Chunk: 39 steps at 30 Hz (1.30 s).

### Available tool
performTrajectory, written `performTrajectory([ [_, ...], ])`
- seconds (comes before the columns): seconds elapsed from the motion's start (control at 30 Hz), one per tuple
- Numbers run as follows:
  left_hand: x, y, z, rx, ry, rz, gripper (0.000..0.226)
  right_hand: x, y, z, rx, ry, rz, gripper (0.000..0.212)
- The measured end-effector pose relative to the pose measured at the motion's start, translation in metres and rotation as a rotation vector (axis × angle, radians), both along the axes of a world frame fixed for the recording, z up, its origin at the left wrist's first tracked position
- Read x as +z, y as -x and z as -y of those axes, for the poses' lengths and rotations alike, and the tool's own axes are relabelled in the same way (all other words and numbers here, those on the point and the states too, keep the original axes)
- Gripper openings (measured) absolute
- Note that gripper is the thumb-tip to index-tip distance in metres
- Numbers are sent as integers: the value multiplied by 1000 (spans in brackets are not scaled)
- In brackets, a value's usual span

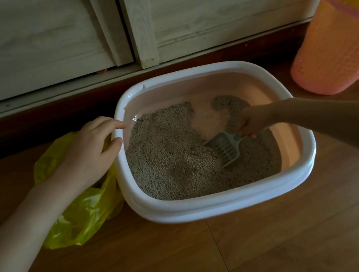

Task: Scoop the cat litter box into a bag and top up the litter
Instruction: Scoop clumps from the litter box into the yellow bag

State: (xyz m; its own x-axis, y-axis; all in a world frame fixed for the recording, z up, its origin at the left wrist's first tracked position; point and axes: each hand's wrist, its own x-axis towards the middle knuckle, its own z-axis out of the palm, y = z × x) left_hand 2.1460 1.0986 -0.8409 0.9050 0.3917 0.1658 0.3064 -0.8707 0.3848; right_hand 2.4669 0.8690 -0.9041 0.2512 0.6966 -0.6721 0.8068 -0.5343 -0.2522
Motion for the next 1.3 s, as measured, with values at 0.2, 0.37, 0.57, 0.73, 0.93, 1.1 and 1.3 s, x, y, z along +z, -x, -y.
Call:
performTrajectory([
  [0.2, 0, 2, -4, 6, 6, 2, 27, -22, 30, -5, 34, 34, 54, 21],
  [0.37, -1, 3, -6, -8, 10, 8, 26, -39, 70, -16, -145, -47, -91, 12],
  [0.57, 2, 6, -7, 1, 7, 12, 27, -46, 93, -29, -197, -173, -192, 30],
  [0.73, 6, 12, -9, 23, -2, 13, 28, -33, 100, -33, -279, -270, -236, 28],
  [0.93, 9, 13, -9, 26, -9, 13, 28, -25, 105, -27, -297, -295, -219, 27],
  [1.1, 11, 10, -6, 11, -15, 9, 27, -11, 103, -21, -347, -326, -188, 34],
  [1.3, 12, 12, -7, -2, -16, 12, 27, 1, 101, -20, -356, -319, -177, 33],
])
